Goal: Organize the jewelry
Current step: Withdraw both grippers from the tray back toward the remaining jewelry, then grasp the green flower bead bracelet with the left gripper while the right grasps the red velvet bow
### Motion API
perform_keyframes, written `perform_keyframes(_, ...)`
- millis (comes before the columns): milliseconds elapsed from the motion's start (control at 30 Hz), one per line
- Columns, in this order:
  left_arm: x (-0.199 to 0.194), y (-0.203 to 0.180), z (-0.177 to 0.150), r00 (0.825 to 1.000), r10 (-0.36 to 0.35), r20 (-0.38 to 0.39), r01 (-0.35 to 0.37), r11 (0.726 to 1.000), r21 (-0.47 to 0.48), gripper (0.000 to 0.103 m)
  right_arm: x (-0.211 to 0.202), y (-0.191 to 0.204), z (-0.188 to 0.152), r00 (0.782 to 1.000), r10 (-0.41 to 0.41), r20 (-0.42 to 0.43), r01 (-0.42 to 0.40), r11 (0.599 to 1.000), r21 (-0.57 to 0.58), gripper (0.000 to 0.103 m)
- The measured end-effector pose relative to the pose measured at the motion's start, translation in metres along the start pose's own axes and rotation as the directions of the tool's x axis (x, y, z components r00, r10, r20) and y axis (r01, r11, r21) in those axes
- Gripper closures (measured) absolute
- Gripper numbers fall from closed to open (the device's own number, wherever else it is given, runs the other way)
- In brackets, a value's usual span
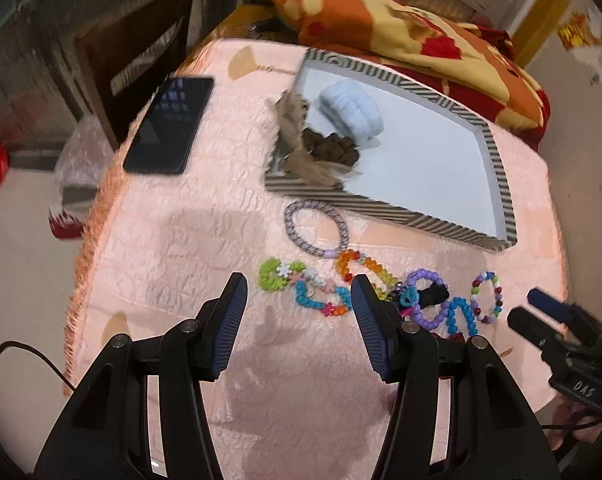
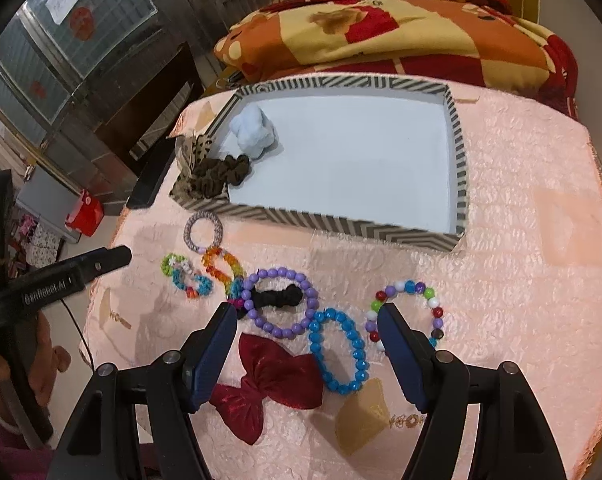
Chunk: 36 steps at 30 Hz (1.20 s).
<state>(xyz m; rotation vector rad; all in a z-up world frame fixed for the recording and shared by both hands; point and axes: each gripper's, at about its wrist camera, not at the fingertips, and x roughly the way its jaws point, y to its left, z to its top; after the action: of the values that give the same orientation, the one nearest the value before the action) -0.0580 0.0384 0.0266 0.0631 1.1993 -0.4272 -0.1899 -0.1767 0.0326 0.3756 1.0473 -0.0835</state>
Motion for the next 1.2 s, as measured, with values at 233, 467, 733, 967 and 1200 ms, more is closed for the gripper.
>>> perform_keyframes(233,0.024,0.018,-0.001,0.994,-0.067,-0.086,0.061,0.996,-0.066,0.049,0.012,0.001,-0.010,0.999,0.011,-0.046,-0.013,0.999,-0.050,0.033)
perform_keyframes(467,0.056,0.000,-0.008,0.991,-0.003,-0.137,0.003,1.000,-0.005,0.049,0.012,-0.001,-0.015,0.998,0.017,-0.059,-0.021,0.997,-0.068,0.033)
perform_keyframes(733,0.082,-0.004,-0.004,0.987,0.055,-0.153,-0.054,0.998,0.009,0.049,0.020,0.004,-0.031,0.993,0.047,-0.111,-0.060,0.992,-0.108,0.033)
perform_keyframes(967,0.088,-0.008,-0.003,0.985,0.098,-0.145,-0.097,0.995,0.016,0.049,0.032,0.013,-0.042,0.984,0.079,-0.161,-0.103,0.983,-0.151,0.033)
perform_keyframes(1200,0.085,-0.001,-0.007,0.985,0.105,-0.134,-0.098,0.994,0.056,0.087,0.043,0.021,-0.043,0.975,0.114,-0.192,-0.148,0.974,-0.170,0.033)
